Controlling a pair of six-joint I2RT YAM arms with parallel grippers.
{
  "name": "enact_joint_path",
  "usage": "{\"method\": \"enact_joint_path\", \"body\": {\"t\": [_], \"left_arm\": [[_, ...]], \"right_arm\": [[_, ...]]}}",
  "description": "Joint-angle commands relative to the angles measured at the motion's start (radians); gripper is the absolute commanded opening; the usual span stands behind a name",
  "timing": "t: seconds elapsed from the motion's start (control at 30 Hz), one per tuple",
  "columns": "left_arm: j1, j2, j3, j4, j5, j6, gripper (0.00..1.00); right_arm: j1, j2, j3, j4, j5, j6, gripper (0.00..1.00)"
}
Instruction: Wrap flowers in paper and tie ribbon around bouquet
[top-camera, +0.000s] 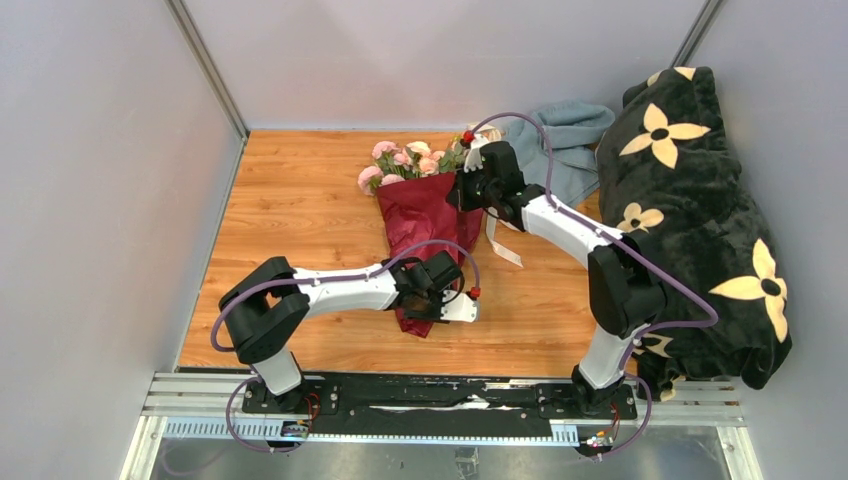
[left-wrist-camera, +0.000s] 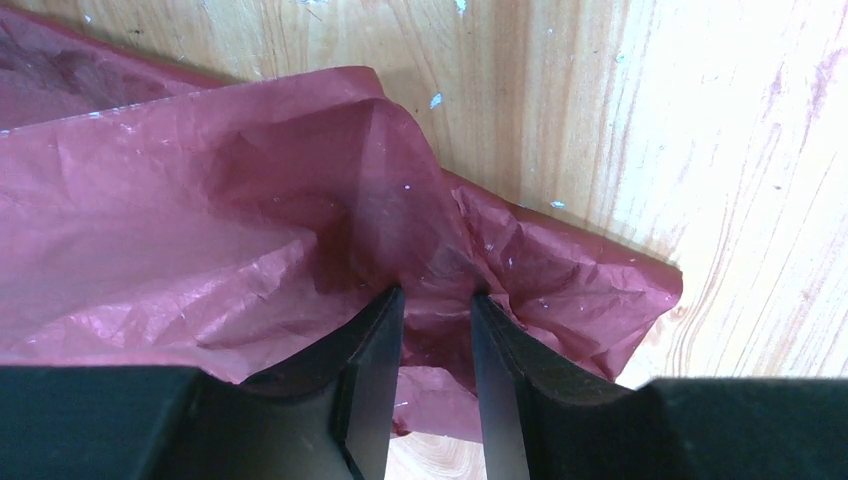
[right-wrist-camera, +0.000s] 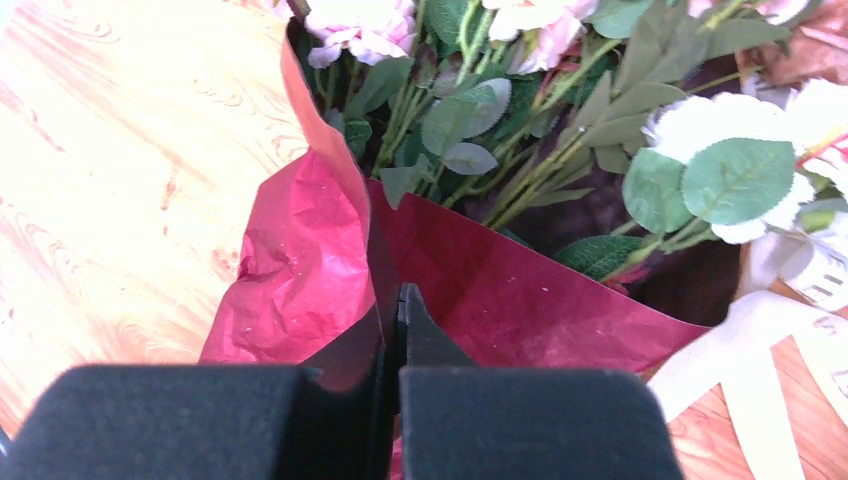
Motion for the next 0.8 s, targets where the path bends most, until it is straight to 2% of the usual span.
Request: {"method": "enact_joint_path", "body": {"t": [0.0,0.27,0.4,0.43,0.5,0.6,0.7,0.77], "left_arm": [[-0.017,0.09,-0.062,-0.042,0.004,0.021,0.42],[-0.096,0.118,-0.09,-0.098,0.003,0.034,0.42],[-0.102,0.126,-0.091,-0.11,0.03,0.031,0.43],[-0.102,0.128,-0.092,-0.112,0.038,0.03,0.43],[-0.102,0.132,-0.093,-0.112,0.039,0.027,0.43],[-0.102,0.139,-0.092,-0.113,0.065,0.027,0.44],[-0.102,0.15,-0.085,-0.113,0.069,0.026,0.44],[-0.102,0.154,-0.082,-0.11,0.071,0.026,0.44]], "right_arm": [[-0.053,0.007,-0.036,0.031,0.037,0.03,0.0],[-0.142,0.137,-0.082,0.165,-0.001,0.089,0.0],[-0.184,0.185,-0.065,0.2,-0.016,0.123,0.01],[-0.188,0.197,-0.049,0.183,-0.011,0.113,0.05],[-0.195,0.215,-0.015,0.121,0.0,0.081,0.18],[-0.204,0.175,0.008,0.038,0.069,0.02,0.3],[-0.208,0.099,0.045,-0.099,0.171,-0.047,0.37],[-0.203,0.037,0.061,-0.184,0.214,-0.075,0.37]]}}
